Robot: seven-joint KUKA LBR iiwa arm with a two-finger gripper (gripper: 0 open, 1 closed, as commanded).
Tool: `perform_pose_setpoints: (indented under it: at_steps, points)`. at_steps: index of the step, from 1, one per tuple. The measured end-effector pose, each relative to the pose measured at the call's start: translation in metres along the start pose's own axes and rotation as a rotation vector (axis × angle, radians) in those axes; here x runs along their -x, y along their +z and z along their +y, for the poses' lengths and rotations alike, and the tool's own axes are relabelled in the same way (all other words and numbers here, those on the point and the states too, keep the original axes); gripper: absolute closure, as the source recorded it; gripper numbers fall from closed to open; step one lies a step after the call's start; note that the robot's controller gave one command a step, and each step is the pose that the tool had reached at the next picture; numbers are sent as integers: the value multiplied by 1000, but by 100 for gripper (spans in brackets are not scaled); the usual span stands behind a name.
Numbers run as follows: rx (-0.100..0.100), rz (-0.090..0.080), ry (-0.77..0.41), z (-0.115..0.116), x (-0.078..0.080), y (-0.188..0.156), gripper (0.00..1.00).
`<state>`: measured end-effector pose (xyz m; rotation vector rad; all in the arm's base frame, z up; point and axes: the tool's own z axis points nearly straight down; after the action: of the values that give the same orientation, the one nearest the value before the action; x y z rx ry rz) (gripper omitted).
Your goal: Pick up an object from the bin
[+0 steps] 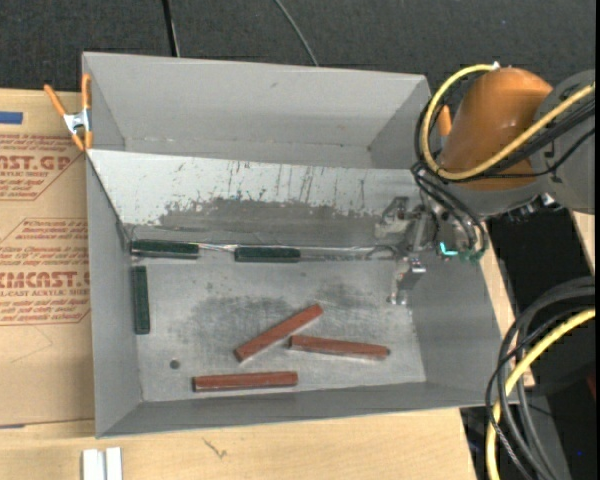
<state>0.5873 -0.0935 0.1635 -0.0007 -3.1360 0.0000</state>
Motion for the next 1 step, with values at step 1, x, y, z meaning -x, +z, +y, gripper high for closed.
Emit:
perform_pose_setpoints:
  at_steps: [1]
  points:
    - [-1,-7,-1,0,2,-5,0]
